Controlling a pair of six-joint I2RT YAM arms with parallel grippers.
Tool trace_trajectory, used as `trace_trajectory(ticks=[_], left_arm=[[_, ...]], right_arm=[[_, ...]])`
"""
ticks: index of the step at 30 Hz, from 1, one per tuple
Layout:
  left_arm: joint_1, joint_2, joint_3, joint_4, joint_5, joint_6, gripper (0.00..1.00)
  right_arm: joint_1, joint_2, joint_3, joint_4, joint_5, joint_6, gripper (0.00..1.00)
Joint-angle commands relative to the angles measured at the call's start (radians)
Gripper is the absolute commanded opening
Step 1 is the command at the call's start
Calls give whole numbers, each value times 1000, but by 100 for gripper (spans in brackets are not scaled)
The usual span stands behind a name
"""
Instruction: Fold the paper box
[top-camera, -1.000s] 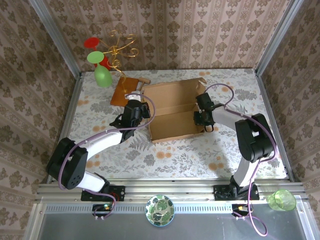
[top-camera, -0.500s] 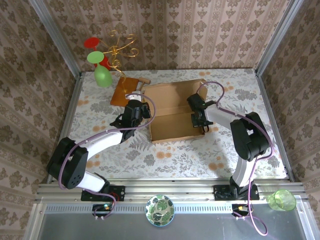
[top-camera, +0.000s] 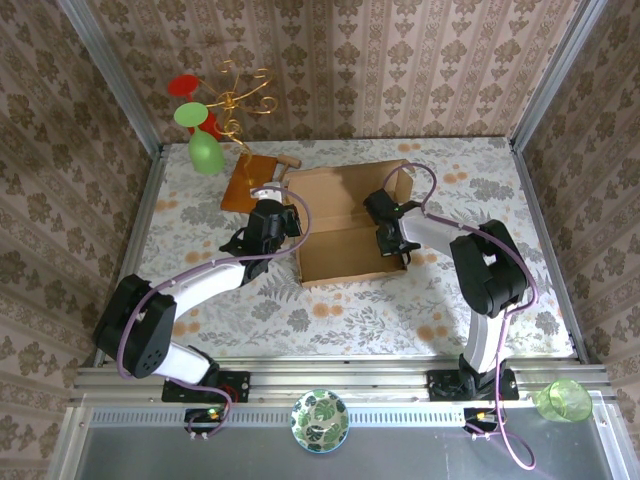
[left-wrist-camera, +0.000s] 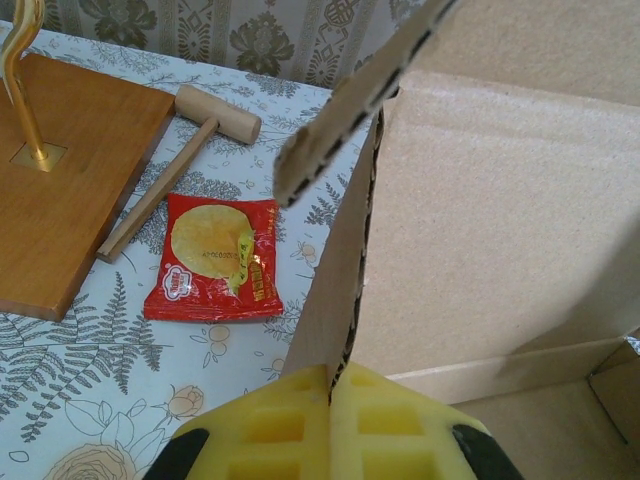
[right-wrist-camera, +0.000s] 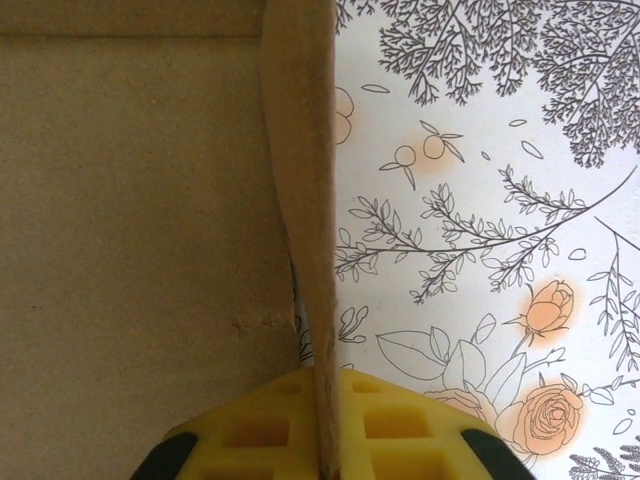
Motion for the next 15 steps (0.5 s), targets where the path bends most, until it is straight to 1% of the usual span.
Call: trace_trajectory(ticks=[1, 4, 11, 15], left_arm=[[-3, 3, 30, 0, -5, 6, 0], [-2, -2, 27, -1, -7, 5, 0], [-3, 1, 30, -1, -7, 12, 0], [-2, 1, 31, -2, -7, 12, 0]], right_arm=[[0, -42, -19, 4, -37, 19, 18], [-6, -92, -24, 3, -67, 44, 27], [-39, -147, -29, -36, -128, 101, 35], [-64, -169, -69, -50, -145, 111, 41]])
